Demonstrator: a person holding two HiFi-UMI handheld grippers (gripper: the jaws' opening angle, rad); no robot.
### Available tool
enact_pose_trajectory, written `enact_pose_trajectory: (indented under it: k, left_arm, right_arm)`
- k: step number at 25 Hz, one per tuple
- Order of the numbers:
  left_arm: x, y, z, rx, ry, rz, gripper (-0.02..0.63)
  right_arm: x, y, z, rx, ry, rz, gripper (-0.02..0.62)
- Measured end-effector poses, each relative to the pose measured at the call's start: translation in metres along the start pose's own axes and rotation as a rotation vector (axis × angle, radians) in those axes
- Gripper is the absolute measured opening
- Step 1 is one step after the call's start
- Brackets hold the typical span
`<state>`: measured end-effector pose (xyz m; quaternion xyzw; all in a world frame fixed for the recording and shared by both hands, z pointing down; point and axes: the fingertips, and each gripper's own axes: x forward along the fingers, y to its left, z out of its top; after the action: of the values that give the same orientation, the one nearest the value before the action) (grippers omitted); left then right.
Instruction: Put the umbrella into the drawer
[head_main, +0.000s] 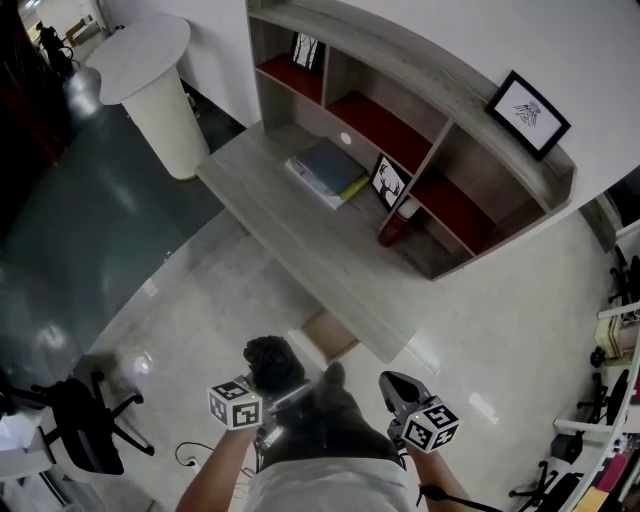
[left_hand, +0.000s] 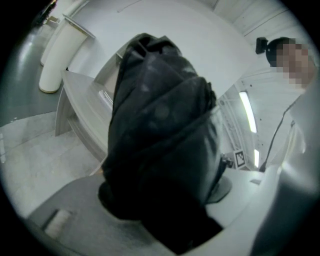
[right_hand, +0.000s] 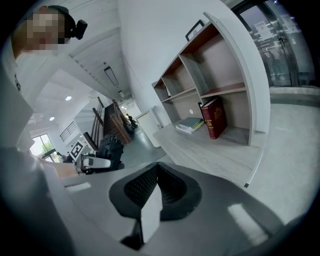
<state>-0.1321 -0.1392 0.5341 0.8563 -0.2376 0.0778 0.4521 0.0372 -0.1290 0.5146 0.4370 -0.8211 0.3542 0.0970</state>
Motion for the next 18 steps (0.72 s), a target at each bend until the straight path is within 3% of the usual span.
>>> enact_pose_trajectory:
  k: [5,8,18]
  left_arm:
    - [0.032,0.025,-0.014,0.045,0.07,0.009,0.288]
    - [0.054,0.048,-0.026,0.074,0.115,-0.005,0.287]
    - [0.114,0.124,-0.08,0.024,0.225,0.017,0.282]
  right_arm:
    - [0.023,-0.023,-0.022,-0.026,0.059,0.004,0.005]
    - [0.04,-0.035,-0.033,0.022,0.065,0.018,0.005]
    - [0.081,-0.055,-0.077,0.025,0.168,0.043,0.005]
